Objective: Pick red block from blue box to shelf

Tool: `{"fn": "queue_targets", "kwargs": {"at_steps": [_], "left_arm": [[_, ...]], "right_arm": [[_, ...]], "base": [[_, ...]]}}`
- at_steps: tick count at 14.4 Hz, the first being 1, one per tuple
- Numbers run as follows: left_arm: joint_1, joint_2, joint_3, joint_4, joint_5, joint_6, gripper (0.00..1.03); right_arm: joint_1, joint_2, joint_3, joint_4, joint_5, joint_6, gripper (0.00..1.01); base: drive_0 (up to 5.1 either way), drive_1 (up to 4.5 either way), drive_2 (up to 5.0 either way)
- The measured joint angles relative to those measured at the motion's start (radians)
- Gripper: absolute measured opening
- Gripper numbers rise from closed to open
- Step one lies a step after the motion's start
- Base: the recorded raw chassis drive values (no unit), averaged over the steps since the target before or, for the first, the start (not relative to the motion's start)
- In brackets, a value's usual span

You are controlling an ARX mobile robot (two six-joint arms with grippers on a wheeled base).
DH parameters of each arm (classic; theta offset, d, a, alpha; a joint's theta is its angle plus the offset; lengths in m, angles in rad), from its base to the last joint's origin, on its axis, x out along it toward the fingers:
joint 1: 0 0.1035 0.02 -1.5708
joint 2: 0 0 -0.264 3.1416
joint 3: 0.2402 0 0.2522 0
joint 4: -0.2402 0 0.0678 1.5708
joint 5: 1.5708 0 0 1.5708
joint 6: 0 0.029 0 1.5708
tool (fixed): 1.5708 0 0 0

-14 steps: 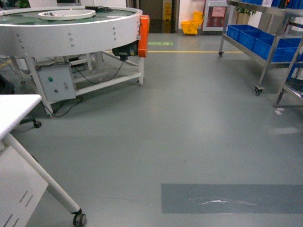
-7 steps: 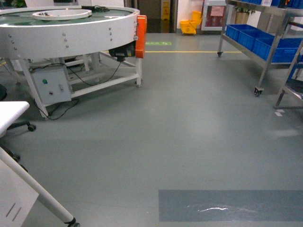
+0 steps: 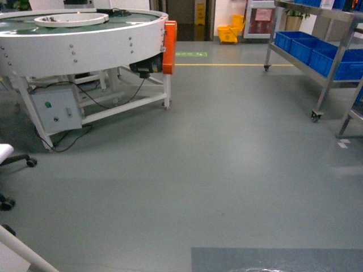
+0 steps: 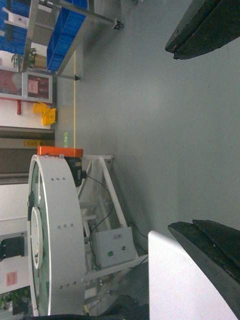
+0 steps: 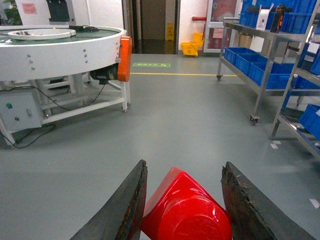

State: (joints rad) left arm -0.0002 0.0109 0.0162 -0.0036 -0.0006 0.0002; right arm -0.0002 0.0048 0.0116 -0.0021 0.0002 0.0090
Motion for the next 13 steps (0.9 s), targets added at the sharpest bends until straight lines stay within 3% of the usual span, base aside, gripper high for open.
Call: {"fn": "queue_targets", "kwargs": {"at_steps": [13], "left_arm": [[0.0,0.0,0.0,-0.001,0.0,0.0,0.98]], "right_arm": [[0.0,0.0,0.0,-0.001,0.0,0.0,0.38]], "base": [[-0.1,4.11,-4.3]]}}
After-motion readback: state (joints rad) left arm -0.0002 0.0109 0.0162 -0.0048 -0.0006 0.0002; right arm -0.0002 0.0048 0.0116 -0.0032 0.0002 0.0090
